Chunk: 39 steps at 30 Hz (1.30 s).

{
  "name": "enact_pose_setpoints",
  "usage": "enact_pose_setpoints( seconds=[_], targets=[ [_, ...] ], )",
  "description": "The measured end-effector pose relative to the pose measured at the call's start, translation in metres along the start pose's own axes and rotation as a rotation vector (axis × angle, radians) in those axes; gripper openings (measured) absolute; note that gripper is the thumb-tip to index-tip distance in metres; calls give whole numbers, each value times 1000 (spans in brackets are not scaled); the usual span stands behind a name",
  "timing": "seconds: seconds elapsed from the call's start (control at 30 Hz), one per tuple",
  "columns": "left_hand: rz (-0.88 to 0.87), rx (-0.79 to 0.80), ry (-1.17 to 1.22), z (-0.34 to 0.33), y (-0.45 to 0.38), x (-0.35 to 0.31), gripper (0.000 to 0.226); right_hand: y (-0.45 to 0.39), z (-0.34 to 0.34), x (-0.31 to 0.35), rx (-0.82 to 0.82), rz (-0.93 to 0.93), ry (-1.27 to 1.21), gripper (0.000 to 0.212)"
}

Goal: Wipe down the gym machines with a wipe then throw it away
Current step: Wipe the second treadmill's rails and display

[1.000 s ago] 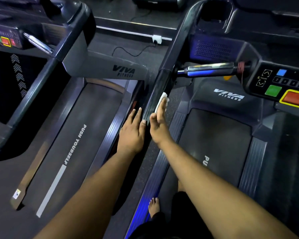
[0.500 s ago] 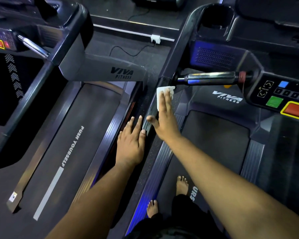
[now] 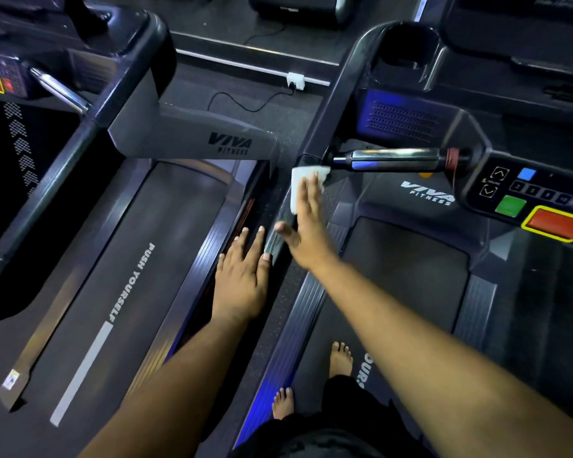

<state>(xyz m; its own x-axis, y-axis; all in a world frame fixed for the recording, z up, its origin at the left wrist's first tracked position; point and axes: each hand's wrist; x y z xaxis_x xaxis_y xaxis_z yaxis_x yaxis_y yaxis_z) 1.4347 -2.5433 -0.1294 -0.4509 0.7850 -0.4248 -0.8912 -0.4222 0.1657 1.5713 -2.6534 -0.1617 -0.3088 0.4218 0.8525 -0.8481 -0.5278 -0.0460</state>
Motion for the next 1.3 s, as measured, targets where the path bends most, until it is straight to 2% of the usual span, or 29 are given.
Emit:
enact_pose_setpoints(
  seconds=[0.13,0.23,0.33,0.5,0.63,0.7,0.8,0.9,0.97,1.13,1.3],
  targets=[
    [-4,-5,-26,-1,1,2,60,53,-32,12,12,-62,-300,119],
    [3,-14,-22,-1,1,0,61,20,-24,9,-125,-106,-393,114],
    [7,-35,-26,-1,3,-3,58,-17,-11,-3,-246,-226,-449,119],
    [-1,-42,-41,-1,2,-4,58,13,-35,-10,-185,-267,-568,110],
    [-14,-51,-47,0,2,-4,58,54,-52,2,-128,-157,-538,112],
    [-17,-56,-54,0,3,-5,56,36,-43,-2,-199,-109,-509,108],
    [-2,-60,-60,0,4,-6,52,-3,-27,-12,-278,-188,-540,109],
    [7,-66,-53,0,5,-7,50,-12,-24,-17,-264,-312,-607,116],
    [-2,-65,-51,0,4,-7,51,10,-31,-8,-229,-292,-600,118],
    [-42,-19,-33,0,4,1,54,96,-68,29,-112,-111,-496,112],
    [21,-56,42,1,21,4,52,44,-41,9,-164,-80,-282,122]
  ],
)
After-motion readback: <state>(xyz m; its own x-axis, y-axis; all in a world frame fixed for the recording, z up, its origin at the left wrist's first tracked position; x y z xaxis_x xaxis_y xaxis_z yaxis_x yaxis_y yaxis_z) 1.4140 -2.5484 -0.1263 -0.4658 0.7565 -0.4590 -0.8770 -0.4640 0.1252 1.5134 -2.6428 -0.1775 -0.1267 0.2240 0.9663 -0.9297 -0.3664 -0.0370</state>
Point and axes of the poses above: each hand's wrist, its own y-axis away from the middle knuckle, its own z-axis out of the back of the hand, x = y × z, and after that the axes turned 2 degrees about -x, right-handed
